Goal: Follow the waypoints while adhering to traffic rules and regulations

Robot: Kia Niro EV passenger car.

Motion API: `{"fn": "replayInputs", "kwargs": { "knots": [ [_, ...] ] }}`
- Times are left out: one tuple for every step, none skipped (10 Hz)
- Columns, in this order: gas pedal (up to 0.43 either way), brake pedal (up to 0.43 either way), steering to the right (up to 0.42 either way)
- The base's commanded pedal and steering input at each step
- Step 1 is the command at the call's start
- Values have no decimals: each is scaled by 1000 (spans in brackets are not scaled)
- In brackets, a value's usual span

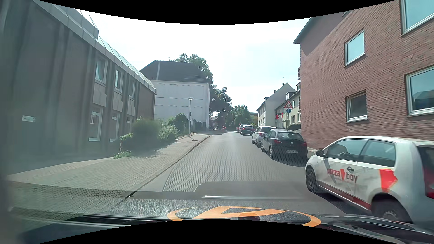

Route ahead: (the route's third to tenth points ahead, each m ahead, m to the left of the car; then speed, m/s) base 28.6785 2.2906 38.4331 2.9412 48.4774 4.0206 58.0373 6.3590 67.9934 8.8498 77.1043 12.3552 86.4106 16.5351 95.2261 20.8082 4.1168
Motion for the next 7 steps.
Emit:
{"fn": "replayInputs", "kwargs": {
  "knots": [
    [87,0,-57],
    [87,0,-48],
    [98,0,-39],
    [118,0,-28],
    [118,0,-19],
    [118,0,-14],
    [118,0,-12]
  ]
}}
